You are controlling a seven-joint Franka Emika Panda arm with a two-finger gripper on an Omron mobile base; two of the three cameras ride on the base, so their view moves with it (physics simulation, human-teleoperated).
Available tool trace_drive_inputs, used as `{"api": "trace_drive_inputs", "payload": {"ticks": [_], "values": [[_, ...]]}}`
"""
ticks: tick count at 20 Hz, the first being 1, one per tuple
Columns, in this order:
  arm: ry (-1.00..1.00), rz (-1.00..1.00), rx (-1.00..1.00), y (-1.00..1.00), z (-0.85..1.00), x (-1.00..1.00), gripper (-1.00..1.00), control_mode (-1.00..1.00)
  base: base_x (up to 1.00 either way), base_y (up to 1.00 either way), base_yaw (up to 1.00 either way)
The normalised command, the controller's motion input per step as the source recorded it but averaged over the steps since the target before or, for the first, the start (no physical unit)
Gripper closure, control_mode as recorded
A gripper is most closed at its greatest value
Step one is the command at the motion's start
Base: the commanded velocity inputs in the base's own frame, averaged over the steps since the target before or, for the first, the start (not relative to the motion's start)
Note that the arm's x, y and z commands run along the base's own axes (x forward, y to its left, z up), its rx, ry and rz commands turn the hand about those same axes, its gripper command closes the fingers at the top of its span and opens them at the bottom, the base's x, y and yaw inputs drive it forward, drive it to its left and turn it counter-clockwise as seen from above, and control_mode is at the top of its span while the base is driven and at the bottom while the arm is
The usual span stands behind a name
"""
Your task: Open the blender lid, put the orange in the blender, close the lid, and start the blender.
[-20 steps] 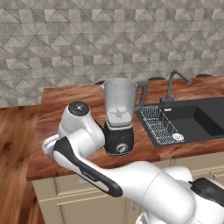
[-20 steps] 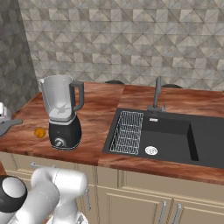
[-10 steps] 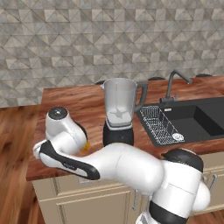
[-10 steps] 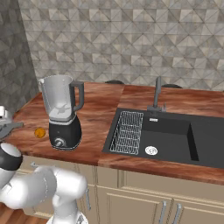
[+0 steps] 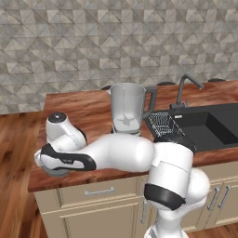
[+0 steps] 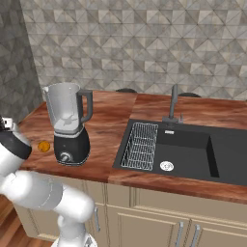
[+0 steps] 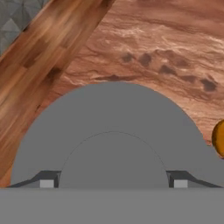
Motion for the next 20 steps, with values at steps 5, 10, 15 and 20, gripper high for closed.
{"api": "trace_drive_inputs", "payload": {"ticks": [5,10,15,20], "values": [[0.00,-0.01,0.00,0.04,-0.31,0.09,1.00,-1.00,0.00,0.00,0.00],[0.00,-0.04,0.00,0.00,-0.04,0.05,1.00,-1.00,0.00,0.00,0.00],[0.00,-0.05,0.00,0.00,-0.15,0.15,1.00,-1.00,0.00,0.00,0.00],[0.00,-0.06,0.00,0.01,-0.19,0.22,1.00,-1.00,0.00,0.00,0.00]]}}
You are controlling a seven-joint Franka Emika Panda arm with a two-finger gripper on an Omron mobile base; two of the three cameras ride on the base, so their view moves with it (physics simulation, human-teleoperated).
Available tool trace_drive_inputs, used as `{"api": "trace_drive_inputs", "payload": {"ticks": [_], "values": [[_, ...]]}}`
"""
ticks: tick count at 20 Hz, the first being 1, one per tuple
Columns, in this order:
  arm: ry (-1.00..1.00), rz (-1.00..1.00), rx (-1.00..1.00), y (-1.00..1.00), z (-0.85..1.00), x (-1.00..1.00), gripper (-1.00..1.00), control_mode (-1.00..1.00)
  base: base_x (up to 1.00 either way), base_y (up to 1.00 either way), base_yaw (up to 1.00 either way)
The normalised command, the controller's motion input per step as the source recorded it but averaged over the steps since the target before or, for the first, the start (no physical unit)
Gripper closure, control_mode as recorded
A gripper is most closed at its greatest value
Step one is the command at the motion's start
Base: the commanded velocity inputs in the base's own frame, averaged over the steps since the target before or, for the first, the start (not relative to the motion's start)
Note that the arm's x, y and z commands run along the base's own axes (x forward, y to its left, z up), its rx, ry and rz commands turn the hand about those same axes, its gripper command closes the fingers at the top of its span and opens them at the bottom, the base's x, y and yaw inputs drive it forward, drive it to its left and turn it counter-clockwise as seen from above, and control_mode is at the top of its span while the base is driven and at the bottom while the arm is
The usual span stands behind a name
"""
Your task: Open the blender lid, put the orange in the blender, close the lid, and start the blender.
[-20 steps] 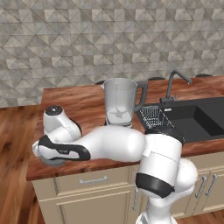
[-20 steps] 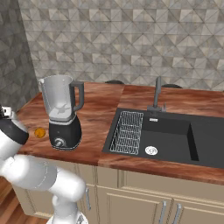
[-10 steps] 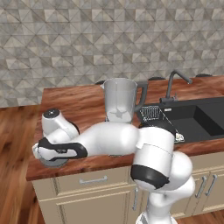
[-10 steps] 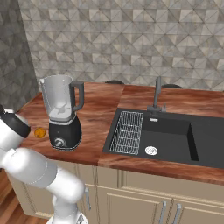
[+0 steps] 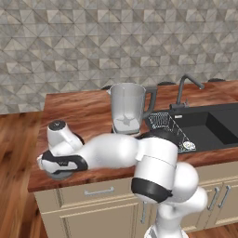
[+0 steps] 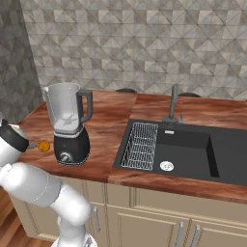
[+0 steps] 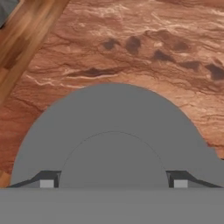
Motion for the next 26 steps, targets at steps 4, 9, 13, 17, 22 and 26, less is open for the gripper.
{"api": "trace_drive_inputs", "payload": {"ticks": [4,9,13,17,22,26], "values": [[0.00,-0.03,0.00,0.09,-0.09,0.23,1.00,-1.00,0.00,0.00,0.00],[0.00,-0.02,0.00,0.22,-0.01,0.20,1.00,-1.00,0.00,0.00,0.00],[0.00,-0.01,0.00,0.25,-0.02,0.18,1.00,-1.00,0.00,0.00,0.00],[0.00,0.00,0.00,0.11,-0.15,0.10,1.00,-1.00,0.00,0.00,0.00],[0.00,0.00,0.00,0.00,-0.26,0.01,-1.00,-1.00,0.00,0.00,0.00],[0.00,0.00,0.00,0.03,-0.19,0.04,-1.00,-1.00,0.00,0.00,0.00]]}}
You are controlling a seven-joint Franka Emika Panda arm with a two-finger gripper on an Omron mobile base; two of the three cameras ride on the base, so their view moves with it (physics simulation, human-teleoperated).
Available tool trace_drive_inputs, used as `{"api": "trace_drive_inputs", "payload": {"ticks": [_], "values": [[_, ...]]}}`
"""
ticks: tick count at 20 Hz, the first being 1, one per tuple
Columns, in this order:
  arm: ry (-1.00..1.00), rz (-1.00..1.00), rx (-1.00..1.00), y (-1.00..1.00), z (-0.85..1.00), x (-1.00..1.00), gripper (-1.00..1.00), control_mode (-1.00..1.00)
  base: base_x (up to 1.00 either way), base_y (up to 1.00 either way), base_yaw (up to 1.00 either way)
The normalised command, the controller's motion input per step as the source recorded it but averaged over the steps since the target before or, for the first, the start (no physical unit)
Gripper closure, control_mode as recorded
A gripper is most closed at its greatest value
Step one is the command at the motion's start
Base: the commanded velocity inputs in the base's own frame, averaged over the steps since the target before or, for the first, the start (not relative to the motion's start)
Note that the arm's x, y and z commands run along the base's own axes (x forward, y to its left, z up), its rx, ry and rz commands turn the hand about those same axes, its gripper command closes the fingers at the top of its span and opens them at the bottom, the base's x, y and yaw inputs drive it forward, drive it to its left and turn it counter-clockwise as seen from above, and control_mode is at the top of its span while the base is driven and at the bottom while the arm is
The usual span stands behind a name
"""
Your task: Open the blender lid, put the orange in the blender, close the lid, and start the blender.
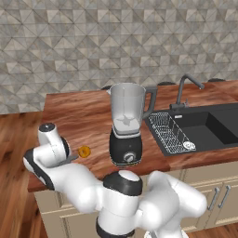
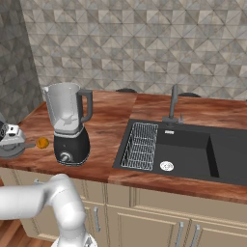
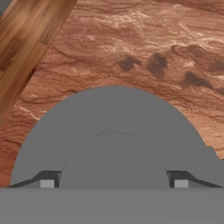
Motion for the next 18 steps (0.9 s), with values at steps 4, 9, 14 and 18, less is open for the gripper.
{"api": "trace_drive_inputs", "payload": {"ticks": [4,9,14,18], "values": [[0.00,0.00,0.00,0.00,-0.06,0.00,-1.00,-1.00,0.00,0.00,0.00],[0.00,0.00,0.01,-0.03,0.02,-0.02,-1.00,-1.00,0.00,0.00,0.00],[0.00,0.00,0.08,-0.32,0.44,-0.17,-1.00,-1.00,0.00,0.00,0.00],[0.00,-0.03,0.08,-0.39,0.43,0.00,-1.00,-1.00,0.00,0.00,0.00]]}}
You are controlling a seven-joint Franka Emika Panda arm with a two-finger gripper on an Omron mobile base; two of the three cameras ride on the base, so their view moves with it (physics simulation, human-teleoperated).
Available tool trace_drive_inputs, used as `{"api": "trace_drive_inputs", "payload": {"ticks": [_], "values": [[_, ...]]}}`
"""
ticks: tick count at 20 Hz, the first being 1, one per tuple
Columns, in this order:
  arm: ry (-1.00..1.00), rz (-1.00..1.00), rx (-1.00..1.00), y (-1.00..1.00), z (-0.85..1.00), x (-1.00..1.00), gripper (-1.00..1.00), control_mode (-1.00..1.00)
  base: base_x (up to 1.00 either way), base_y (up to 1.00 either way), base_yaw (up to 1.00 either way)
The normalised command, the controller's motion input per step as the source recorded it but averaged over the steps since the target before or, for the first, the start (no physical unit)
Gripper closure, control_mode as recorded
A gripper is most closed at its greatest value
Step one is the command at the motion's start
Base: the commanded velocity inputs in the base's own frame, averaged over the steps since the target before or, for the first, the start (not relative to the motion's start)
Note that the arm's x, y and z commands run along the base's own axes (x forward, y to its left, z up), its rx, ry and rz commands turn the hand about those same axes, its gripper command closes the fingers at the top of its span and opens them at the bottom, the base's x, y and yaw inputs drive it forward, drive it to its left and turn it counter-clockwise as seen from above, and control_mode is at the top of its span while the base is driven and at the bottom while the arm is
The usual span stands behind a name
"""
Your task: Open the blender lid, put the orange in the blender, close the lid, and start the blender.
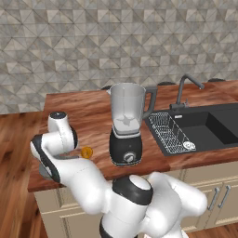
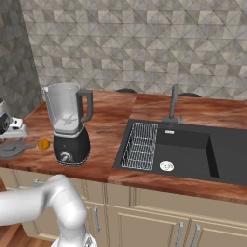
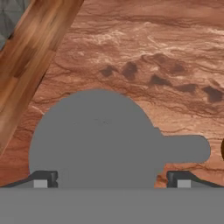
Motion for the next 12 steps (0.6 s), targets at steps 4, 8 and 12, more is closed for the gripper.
{"api": "trace_drive_inputs", "payload": {"ticks": [4,8,12], "values": [[0.00,-0.04,0.02,-0.27,0.05,0.03,-1.00,-1.00,0.00,0.00,0.00],[0.00,-0.07,-0.05,-0.23,0.00,0.09,-1.00,-1.00,0.00,0.00,0.00],[0.00,-0.13,-0.14,-0.33,0.00,0.05,-1.00,-1.00,0.00,0.00,0.00]]}}
